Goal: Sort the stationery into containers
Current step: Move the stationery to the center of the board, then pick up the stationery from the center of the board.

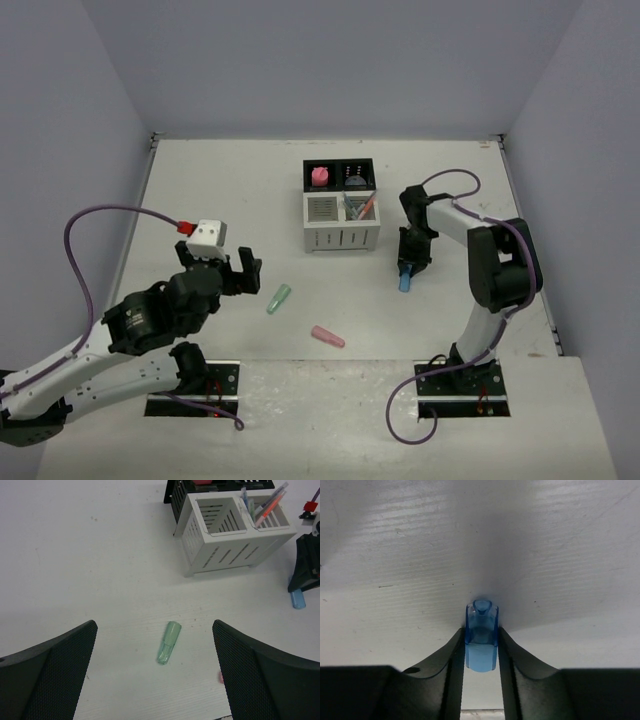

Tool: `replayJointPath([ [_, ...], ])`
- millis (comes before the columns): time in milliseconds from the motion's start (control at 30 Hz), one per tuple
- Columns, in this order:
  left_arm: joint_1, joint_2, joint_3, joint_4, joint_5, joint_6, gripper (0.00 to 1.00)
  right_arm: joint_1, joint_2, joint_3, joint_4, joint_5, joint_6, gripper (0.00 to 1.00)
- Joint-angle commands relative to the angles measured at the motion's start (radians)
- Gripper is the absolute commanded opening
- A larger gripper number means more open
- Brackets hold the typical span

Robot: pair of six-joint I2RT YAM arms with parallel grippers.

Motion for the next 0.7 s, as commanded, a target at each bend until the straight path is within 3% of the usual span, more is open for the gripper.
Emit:
replayJointPath([
  [0, 0.005, -0.044, -0.014, 0.04, 0.009, 0.034, 1.0, 0.001, 0.015, 0.041, -0.035, -0.009, 0.004, 0.22],
  [33, 0.005, -0.054, -0.016, 0.042, 0.009, 0.035, 1.0, 0.001, 0.019, 0.047, -0.036, -0.01, 0.001, 0.18],
  [67, 0.005, -0.061, -0.016, 0.044, 0.01, 0.036, 1.0, 0.001, 0.021, 0.05, -0.035, -0.008, 0.001, 0.06],
  [133, 0.005, -0.066, -0.018, 0.045, 0.01, 0.038, 1.0, 0.002, 0.007, 0.038, -0.017, -0.002, 0.003, 0.0],
  [267, 0.005, -0.054, -0.018, 0.043, 0.003, 0.038, 1.0, 0.002, -0.097, -0.002, 0.014, 0.013, 0.004, 0.0],
  [467, 0.005, -0.039, -0.012, 0.027, -0.042, 0.022, 1.0, 0.046, -0.436, -0.028, 0.108, 0.03, -0.011, 0.0],
  [567, 0.008, -0.039, -0.008, 0.011, -0.066, 0.01, 1.0, 0.119, -0.521, -0.024, 0.174, 0.034, -0.032, 0.0],
  [667, 0.014, -0.045, -0.001, -0.004, -0.1, -0.012, 1.0, 0.251, -0.596, -0.031, 0.39, 0.069, -0.077, 0.0],
])
